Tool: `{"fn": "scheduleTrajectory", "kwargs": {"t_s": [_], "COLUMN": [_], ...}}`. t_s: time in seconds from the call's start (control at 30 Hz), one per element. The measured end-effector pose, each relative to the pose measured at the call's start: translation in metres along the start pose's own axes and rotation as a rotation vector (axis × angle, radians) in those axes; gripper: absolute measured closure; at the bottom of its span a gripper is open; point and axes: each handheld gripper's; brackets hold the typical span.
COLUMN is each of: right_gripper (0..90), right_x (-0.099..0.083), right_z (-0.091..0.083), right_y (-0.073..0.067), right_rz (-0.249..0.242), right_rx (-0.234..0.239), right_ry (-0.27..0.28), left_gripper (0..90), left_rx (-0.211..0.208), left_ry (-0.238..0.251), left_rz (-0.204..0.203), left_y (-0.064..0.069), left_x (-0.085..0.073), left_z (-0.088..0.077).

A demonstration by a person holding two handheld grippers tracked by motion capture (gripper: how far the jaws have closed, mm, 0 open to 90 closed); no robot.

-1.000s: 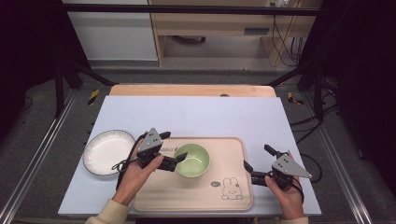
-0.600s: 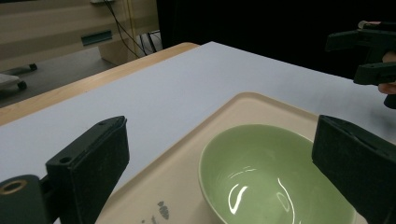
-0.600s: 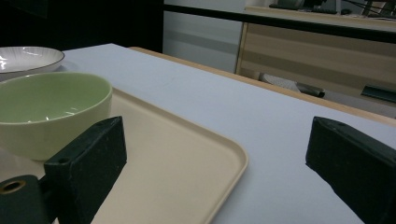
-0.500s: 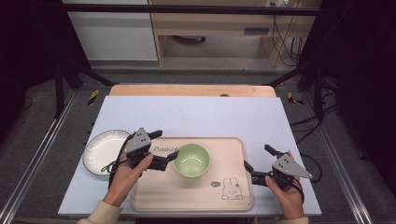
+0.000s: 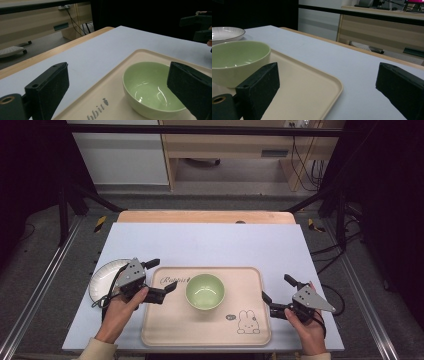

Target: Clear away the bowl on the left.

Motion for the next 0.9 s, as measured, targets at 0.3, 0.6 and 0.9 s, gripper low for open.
{"fn": "scheduleTrajectory", "kwargs": {"t_s": [0.3,0.6,0.9], "right_gripper": [5.4,5.3,5.4], "right_x": [0.000,0.000,0.000], "right_z": [0.000,0.000,0.000], "right_y": [0.000,0.000,0.000], "right_rz": [-0.002,-0.002,-0.003], "right_rx": [-0.003,-0.004,-0.004], "right_ry": [-0.001,-0.002,-0.002], "left_gripper": [3.1,3.1,3.2], "left_rx": [0.029,0.058,0.089], "left_ry": [0.013,0.026,0.026], "left_rz": [0.001,-0.017,-0.035], "left_y": [-0.010,-0.020,-0.033], "left_x": [-0.002,-0.009,-0.019], "left_z": [-0.012,-0.021,-0.028]}}
Point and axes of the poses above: each handheld gripper's, and its own axes: z roughly forward along the jaws, x roughly out of its top, y roughly to its right, and after that the axes turned 13 degrees about x, right-handed
